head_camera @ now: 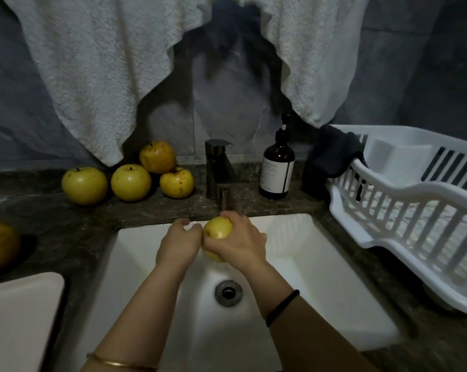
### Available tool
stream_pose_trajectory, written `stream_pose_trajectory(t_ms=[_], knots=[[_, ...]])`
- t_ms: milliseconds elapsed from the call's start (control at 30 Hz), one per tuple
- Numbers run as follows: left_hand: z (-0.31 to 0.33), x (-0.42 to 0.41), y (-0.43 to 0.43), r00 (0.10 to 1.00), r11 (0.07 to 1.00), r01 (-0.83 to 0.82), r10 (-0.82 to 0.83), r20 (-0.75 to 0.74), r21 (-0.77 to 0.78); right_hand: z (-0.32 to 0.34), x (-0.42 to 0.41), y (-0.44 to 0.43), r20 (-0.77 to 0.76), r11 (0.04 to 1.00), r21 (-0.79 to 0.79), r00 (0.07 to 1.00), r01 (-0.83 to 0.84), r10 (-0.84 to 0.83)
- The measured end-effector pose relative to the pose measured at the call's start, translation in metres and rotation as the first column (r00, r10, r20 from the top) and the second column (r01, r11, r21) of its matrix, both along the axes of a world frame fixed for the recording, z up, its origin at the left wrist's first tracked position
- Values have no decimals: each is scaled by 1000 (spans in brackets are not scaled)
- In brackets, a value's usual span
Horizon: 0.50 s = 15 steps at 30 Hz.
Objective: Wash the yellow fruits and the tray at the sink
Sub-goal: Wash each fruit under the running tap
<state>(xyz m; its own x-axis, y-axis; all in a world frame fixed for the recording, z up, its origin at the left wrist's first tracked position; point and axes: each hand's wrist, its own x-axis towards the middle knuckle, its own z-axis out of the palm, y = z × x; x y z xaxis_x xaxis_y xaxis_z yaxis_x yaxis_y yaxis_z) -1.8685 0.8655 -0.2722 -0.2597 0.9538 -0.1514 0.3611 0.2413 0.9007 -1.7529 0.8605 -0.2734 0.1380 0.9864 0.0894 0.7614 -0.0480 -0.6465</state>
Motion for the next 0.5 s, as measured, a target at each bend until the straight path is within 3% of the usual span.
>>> stream_pose_trajectory(t_ms=[100, 133, 200, 267, 367, 433, 467, 500], knots=[[-3, -7, -11, 989, 996, -19, 30, 145, -82, -3, -3, -2, 46, 995, -56, 995, -89, 91], [-3, -10, -14, 978, 992, -31, 56, 202, -125, -3, -5, -3, -4, 991, -75, 993, -115, 115], [-1, -16, -19, 938, 976, -47, 115, 326, -211, -4, -6, -1, -253, 982, -91, 958, -165, 138], [-3, -22, -23, 891, 964, -50, 161, 425, -261, -1, -7, -2, -573, 965, -92, 805, -248, 152], [-7, -29, -22, 809, 948, -64, 232, 539, -313, 4, -8, -4, -868, 919, -81, 481, -385, 125], [-6, -30, -23, 755, 943, -63, 260, 603, -328, 8, -9, -5, -964, 890, -70, 260, -450, 56], [-3, -28, -24, 739, 943, -61, 263, 620, -328, 11, -9, -6, -981, 882, -67, 190, -467, 26], [-1, -27, -25, 730, 944, -65, 266, 630, -323, 10, -9, -6, -982, 881, -71, 188, -468, 20]])
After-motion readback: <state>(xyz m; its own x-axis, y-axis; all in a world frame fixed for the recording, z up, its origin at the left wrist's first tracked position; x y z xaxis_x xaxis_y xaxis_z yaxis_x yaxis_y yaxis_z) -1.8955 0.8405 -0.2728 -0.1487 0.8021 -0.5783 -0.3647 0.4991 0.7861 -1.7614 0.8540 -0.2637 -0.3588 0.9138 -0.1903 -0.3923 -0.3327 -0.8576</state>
